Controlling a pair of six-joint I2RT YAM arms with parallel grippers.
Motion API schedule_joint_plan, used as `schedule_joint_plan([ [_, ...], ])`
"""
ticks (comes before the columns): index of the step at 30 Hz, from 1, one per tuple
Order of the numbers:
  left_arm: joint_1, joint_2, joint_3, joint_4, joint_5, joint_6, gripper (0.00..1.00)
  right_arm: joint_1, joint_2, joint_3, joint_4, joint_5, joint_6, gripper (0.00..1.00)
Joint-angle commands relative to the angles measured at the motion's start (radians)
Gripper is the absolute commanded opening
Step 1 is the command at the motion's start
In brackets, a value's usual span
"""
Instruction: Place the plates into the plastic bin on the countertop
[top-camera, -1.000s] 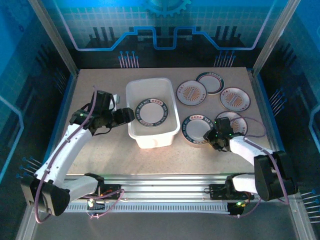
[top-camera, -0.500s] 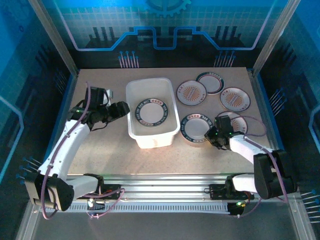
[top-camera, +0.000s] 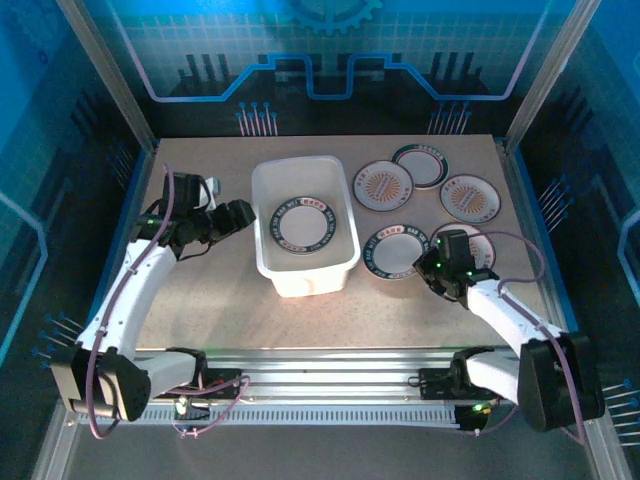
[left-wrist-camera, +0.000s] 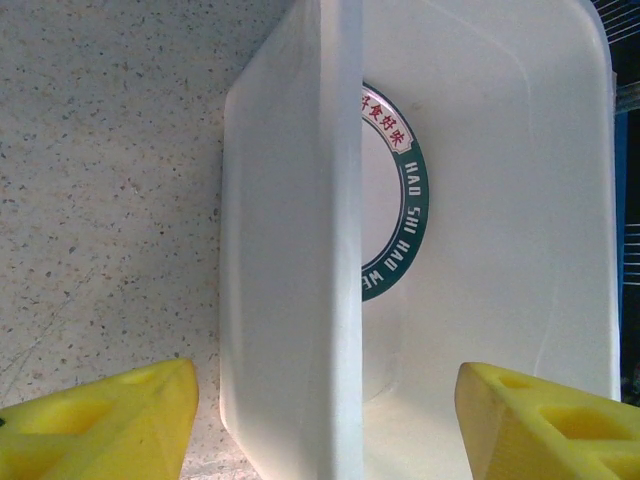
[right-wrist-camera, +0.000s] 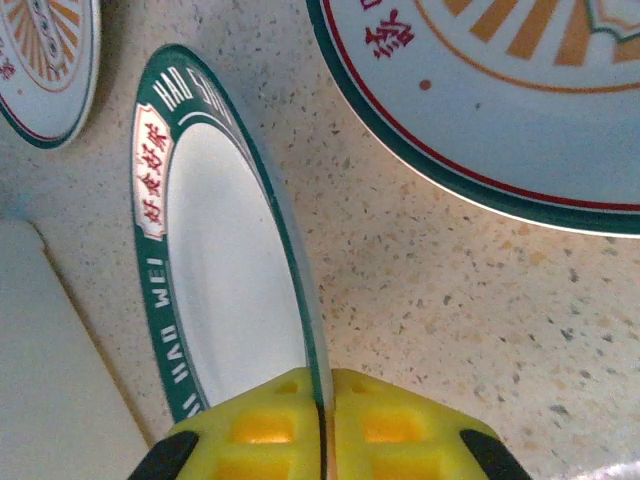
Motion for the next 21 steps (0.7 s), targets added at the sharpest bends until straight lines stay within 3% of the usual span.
schedule_joint_plan([
  [1,0.009,-0.007,-0.024,0.019,0.037,0.003,0.70,-0.007,-0.088,0.000,-0.061,0.041,0.034,0.05],
  [10,0.020,-0.021,-0.059,0.016,0.036,-0.003,0.71,-0.006,-0.268,0.090,-0.182,0.088,0.057,0.00],
  [15,0.022,-0.051,-0.086,0.030,0.059,-0.002,0.73,0.024,-0.384,0.187,-0.254,0.189,0.117,0.00],
  [21,0.023,-0.078,-0.137,0.047,0.115,-0.001,0.73,0.120,-0.340,0.376,-0.278,0.283,0.115,0.00],
])
